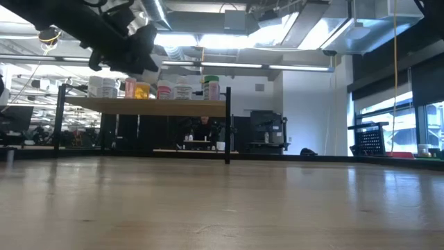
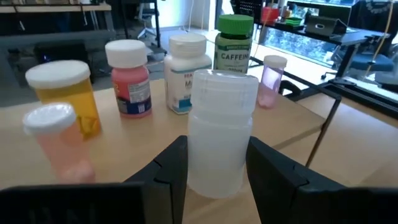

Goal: Pick and place medicine bottles onto shelf by color
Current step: Put the transparent pill bottle on the shelf

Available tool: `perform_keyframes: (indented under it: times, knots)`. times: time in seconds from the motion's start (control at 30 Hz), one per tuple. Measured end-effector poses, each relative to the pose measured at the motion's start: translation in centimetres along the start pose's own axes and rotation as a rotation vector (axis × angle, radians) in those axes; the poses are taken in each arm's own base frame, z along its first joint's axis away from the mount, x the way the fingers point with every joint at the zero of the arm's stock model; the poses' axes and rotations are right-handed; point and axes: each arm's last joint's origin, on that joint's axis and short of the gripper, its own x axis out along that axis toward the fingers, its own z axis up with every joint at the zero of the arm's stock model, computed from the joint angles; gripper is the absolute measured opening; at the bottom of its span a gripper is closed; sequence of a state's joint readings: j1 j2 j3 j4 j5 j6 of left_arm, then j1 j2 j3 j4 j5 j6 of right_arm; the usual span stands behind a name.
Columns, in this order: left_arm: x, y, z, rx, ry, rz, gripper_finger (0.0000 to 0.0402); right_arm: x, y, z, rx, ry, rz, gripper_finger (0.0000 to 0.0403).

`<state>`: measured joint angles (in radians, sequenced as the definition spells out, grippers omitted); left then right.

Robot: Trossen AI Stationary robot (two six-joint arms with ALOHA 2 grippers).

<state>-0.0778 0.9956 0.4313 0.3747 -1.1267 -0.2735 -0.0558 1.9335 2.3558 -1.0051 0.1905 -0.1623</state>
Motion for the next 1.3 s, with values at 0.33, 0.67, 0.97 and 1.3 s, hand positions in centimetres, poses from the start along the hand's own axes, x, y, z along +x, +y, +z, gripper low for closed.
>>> perform_keyframes:
  times: [0.33, 0.67, 0.97, 1.3]
  knots:
    - [2.3, 0.8, -0.1, 0.013, 0.034, -0.032, 0.0127, 0.0, 0.0, 0.0, 0.001, -0.004, -0.001, 0.0226]
    - [3.8, 0.9, -1.0, 0.036, 0.063, -0.017, 0.0127, 0.0, 0.0, 0.0, 0.004, -0.004, -0.001, 0.0226]
    - [4.2, 0.8, -1.6, 0.059, 0.079, -0.003, 0.0128, 0.0, 0.0, 0.0, 0.005, -0.004, -0.001, 0.0226]
    - [4.2, 0.9, -1.6, 0.088, 0.075, 0.026, 0.0128, 0.0, 0.0, 0.0, 0.005, -0.004, -0.001, 0.0226]
